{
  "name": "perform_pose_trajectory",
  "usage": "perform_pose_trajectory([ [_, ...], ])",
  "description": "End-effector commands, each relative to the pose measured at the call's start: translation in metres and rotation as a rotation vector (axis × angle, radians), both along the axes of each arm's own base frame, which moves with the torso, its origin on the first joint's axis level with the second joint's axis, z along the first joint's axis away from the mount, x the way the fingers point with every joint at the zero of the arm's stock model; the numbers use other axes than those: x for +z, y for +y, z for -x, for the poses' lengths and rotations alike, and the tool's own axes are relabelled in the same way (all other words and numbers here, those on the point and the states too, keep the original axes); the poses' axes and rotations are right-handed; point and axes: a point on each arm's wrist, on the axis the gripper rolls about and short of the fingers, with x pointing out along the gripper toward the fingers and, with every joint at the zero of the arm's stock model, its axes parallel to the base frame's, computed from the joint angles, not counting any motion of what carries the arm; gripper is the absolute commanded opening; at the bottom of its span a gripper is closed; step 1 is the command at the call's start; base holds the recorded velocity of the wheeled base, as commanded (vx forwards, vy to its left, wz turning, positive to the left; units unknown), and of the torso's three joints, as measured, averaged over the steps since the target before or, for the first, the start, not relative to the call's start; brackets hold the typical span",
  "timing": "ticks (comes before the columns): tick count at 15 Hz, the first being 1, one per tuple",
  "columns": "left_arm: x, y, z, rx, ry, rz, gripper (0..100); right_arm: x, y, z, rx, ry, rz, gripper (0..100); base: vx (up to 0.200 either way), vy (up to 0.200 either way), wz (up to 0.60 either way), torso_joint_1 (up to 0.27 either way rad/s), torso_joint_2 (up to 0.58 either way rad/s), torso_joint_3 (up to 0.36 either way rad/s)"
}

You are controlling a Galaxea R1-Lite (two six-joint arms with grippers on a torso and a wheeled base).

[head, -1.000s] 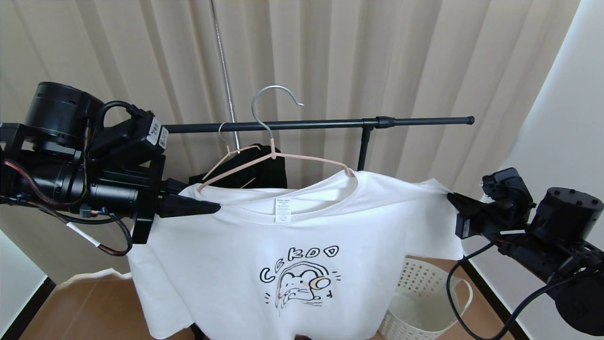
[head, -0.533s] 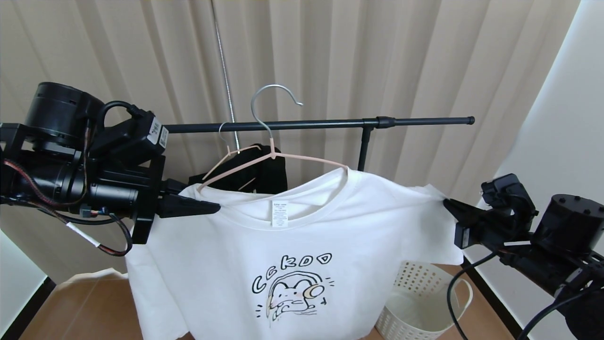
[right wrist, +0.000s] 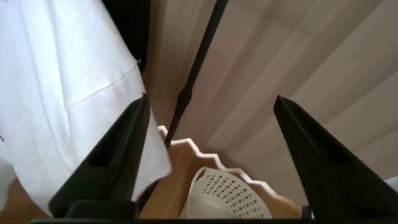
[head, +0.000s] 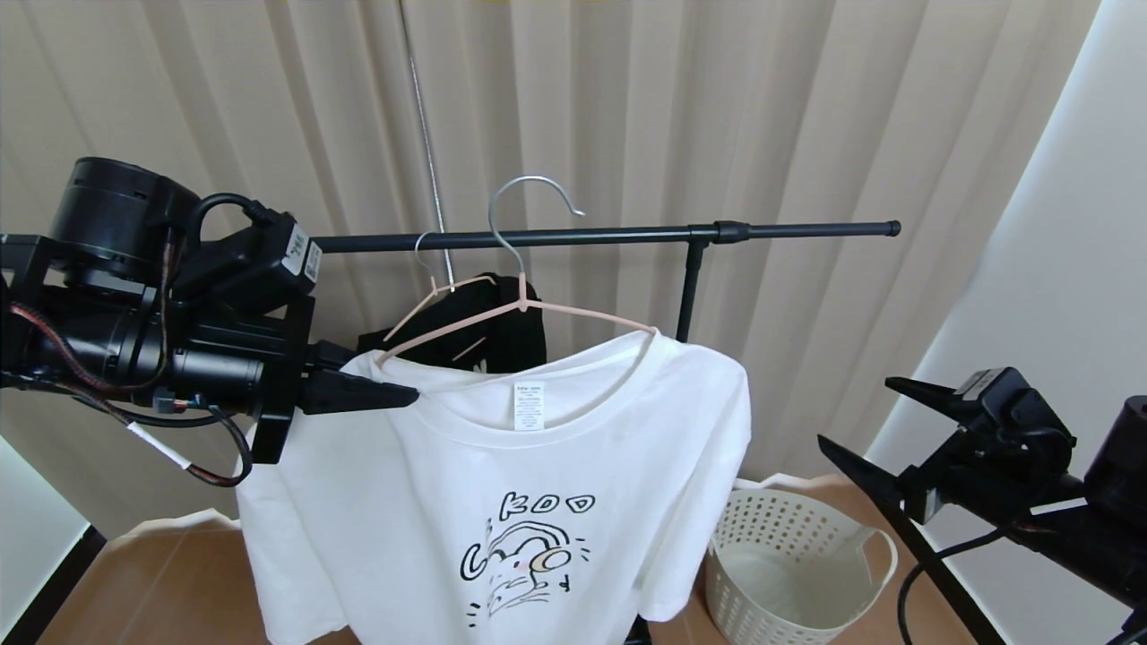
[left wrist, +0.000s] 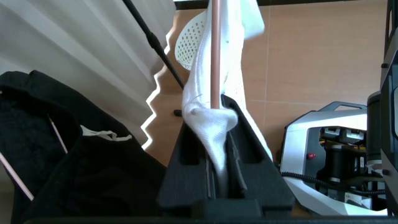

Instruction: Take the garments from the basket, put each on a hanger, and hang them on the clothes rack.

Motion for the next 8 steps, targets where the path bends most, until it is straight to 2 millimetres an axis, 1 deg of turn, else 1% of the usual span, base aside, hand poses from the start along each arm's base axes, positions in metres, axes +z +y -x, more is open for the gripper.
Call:
perform_pose_trajectory([
  [1,0.000,0.000,0.000,-0.002,0.001,0.000,0,0.015,0.004,0.013,0.025,-0.065,-0.002,100,0.000,0.000,0.00,0.000,0.00,0.000],
  [2,0.000,0.000,0.000,-0.002,0.001,0.000,0,0.018,0.012,0.017,0.064,-0.081,-0.001,100,0.000,0.000,0.00,0.000,0.00,0.000],
  [3,0.000,0.000,0.000,-0.002,0.001,0.000,0,0.023,0.033,0.027,0.132,-0.105,0.000,100,0.000,0.000,0.00,0.000,0.00,0.000],
  [4,0.000,0.000,0.000,-0.002,0.001,0.000,0,0.025,0.045,0.032,0.146,-0.116,0.005,100,0.000,0.000,0.00,0.000,0.00,0.000],
  [5,0.000,0.000,-0.001,-0.002,0.000,0.001,0,0.027,0.065,0.038,0.168,-0.147,0.038,100,0.000,0.000,0.00,0.000,0.00,0.000],
  [7,-0.002,-0.001,-0.001,-0.003,0.006,0.000,0,0.027,0.089,0.046,0.218,-0.178,0.086,100,0.000,0.000,0.00,0.000,0.00,0.000],
  [8,-0.003,-0.002,-0.001,-0.006,0.010,-0.001,0,0.029,0.106,0.047,0.232,-0.213,0.124,100,0.000,0.000,0.00,0.000,0.00,0.000],
])
